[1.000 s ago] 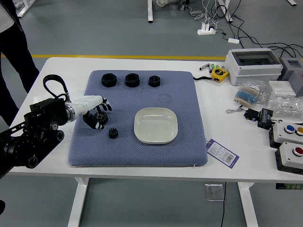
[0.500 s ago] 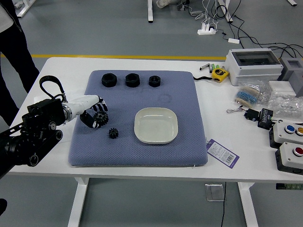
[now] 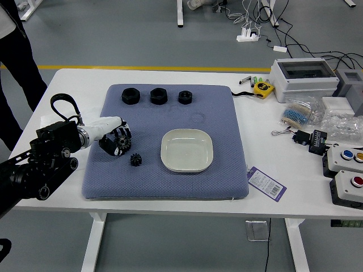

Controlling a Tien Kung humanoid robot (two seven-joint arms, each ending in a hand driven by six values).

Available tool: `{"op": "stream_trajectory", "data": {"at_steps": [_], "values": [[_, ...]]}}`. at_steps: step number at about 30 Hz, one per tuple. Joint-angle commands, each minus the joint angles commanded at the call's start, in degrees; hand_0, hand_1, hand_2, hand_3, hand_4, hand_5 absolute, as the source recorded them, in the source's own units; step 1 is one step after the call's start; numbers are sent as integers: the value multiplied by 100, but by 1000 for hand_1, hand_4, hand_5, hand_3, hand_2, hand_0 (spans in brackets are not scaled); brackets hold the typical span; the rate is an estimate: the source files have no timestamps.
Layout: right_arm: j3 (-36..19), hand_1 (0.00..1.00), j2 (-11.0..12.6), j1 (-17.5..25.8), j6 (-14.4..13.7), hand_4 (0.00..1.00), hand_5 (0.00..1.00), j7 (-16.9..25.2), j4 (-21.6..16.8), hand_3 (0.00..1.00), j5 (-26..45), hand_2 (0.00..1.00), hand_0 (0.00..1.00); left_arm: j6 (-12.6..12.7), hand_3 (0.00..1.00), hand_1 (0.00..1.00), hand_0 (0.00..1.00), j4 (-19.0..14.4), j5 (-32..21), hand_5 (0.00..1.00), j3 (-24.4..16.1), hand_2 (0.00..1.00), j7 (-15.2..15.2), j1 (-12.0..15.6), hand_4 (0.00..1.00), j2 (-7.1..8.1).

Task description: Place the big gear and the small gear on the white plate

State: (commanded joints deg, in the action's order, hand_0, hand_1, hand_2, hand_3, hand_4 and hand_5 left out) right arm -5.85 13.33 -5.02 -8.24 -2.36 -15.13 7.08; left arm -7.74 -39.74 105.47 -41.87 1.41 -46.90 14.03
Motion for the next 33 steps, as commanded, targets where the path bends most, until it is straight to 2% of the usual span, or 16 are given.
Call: {"op": "stream_trajectory", "data": {"at_steps": [1, 2, 7, 8, 13, 14, 18, 20, 29, 33], "values": [[-4, 711, 1, 0, -1, 899, 783, -2, -1, 692, -6, 784, 733, 21, 580, 550, 636, 15, -7, 2, 11, 604, 21, -11, 776, -3], [-7, 711, 1, 0, -2, 898, 783, -4, -2, 692, -12, 784, 732, 38, 544, 499, 555, 29, -8, 2, 15, 531, 37, -21, 688, -8], [-14, 711, 0, 16, -6, 898, 783, -7, -4, 692, -20, 784, 732, 46, 544, 499, 555, 28, 14, 2, -10, 531, 55, -35, 688, -10], [-12, 710, -1, 21, -7, 898, 783, -5, -3, 692, -13, 784, 731, 36, 527, 457, 518, 25, 26, 2, -32, 493, 53, -31, 624, -13], [7, 710, -13, 51, -17, 898, 783, 12, 2, 692, 46, 784, 731, 10, 527, 457, 518, -45, 42, 2, -136, 493, 42, -3, 624, -9], [11, 709, -14, 57, -20, 898, 782, 16, 3, 690, 62, 783, 729, 9, 505, 422, 498, -71, 36, 2, -150, 462, 40, 2, 703, -5], [12, 709, -20, 77, -24, 898, 782, 20, 6, 690, 75, 783, 729, -27, 505, 422, 498, -193, -12, 2, -156, 462, 1, 4, 703, 2], [4, 709, -23, 87, -27, 897, 780, 16, 7, 689, 71, 783, 729, -47, 509, 416, 494, -306, -27, 2, -166, 460, -18, -1, 736, 0], [-29, 709, -27, 114, -41, 896, 779, -2, 3, 686, 20, 783, 729, -28, 513, 419, 497, -719, -108, 2, -292, 462, -52, -40, 762, -32], [-18, 709, -29, 120, -45, 895, 778, 1, 1, 687, 40, 782, 728, 8, 518, 421, 500, -997, -276, 2, -296, 464, -84, -58, 762, -111]]}}
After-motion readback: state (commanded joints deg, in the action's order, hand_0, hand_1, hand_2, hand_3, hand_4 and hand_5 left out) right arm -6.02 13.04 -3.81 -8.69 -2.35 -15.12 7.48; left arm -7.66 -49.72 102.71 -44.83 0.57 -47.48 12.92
